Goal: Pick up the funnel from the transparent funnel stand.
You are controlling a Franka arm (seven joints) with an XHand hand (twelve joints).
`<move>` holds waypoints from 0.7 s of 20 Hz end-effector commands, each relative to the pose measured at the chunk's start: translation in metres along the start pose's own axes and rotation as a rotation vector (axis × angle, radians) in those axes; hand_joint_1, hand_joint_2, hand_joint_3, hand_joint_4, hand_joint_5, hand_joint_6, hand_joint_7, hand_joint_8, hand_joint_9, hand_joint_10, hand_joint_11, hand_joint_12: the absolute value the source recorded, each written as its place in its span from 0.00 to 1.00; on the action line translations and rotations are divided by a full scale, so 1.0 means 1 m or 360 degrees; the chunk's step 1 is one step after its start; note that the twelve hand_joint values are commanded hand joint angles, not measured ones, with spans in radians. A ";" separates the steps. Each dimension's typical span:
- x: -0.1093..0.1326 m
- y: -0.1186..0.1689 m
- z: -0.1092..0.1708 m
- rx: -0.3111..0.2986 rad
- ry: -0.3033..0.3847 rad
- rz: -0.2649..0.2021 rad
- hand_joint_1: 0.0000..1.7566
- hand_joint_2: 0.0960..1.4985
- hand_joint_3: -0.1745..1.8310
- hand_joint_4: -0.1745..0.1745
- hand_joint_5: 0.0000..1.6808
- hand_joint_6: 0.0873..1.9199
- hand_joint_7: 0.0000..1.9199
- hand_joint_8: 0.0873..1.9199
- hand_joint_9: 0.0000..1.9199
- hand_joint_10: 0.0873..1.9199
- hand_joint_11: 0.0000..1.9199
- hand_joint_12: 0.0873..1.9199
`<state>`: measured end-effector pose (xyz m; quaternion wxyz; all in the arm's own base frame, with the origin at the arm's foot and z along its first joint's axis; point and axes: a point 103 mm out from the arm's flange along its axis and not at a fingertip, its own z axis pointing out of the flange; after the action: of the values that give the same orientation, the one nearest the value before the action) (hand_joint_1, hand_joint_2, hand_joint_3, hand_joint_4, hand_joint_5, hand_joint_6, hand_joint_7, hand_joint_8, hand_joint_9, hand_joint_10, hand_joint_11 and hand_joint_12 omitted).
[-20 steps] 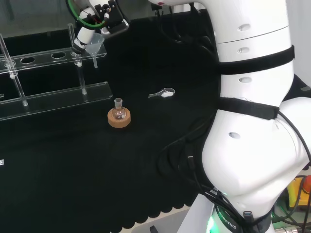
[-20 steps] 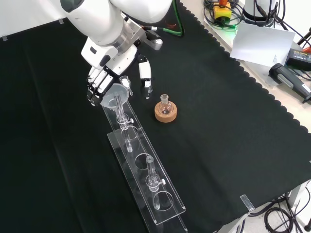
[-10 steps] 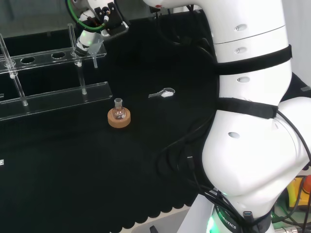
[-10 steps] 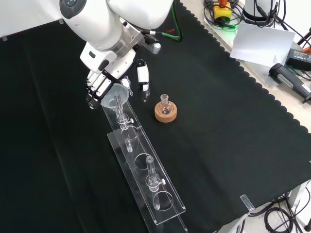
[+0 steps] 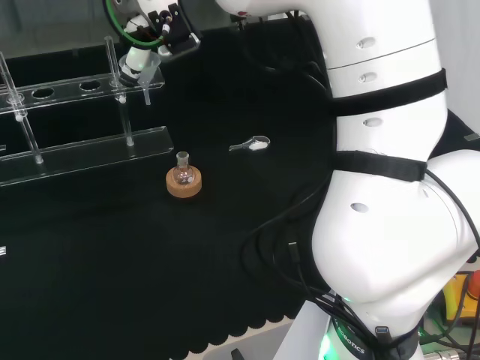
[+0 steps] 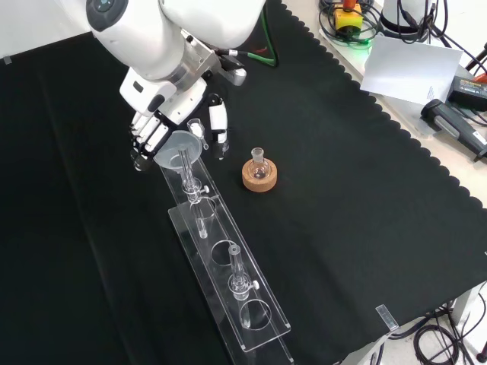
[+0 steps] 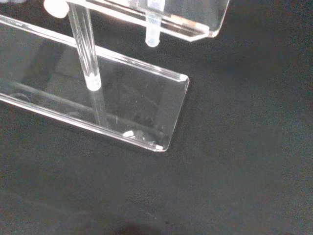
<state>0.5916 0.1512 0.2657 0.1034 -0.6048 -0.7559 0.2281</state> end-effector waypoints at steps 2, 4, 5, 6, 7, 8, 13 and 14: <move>0.001 0.006 0.005 0.0035 -0.0021 0.0001 0.34 0.48 0.15 0.41 0.05 0.00 0.00 0.25 0.08 0.43 0.18 0.75; -0.002 0.007 0.007 0.0031 -0.0011 -0.0003 0.34 0.47 0.16 0.41 0.05 0.00 0.00 0.27 0.09 0.43 0.18 0.75; -0.004 0.007 0.007 0.0030 -0.0016 -0.0002 0.34 0.47 0.16 0.41 0.05 0.00 0.00 0.27 0.10 0.43 0.18 0.75; -0.004 0.008 0.007 0.0031 -0.0027 0.0003 0.34 0.47 0.16 0.41 0.06 0.00 0.00 0.28 0.10 0.42 0.18 0.75; -0.002 0.008 0.007 0.0034 -0.0039 0.0006 0.34 0.47 0.16 0.41 0.06 0.00 0.00 0.29 0.11 0.42 0.18 0.75; 0.000 0.009 0.007 0.0036 -0.0050 0.0008 0.34 0.47 0.16 0.41 0.06 0.00 0.00 0.29 0.12 0.42 0.18 0.75; 0.008 0.011 0.009 0.0033 -0.0082 0.0019 0.35 0.46 0.19 0.39 0.10 0.00 0.02 0.33 0.18 0.37 0.19 0.74; 0.008 0.011 0.010 0.0030 -0.0090 0.0017 0.35 0.46 0.19 0.39 0.11 0.00 0.02 0.33 0.19 0.37 0.19 0.74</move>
<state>0.5958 0.1562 0.2544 0.0949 -0.6015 -0.7540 0.2464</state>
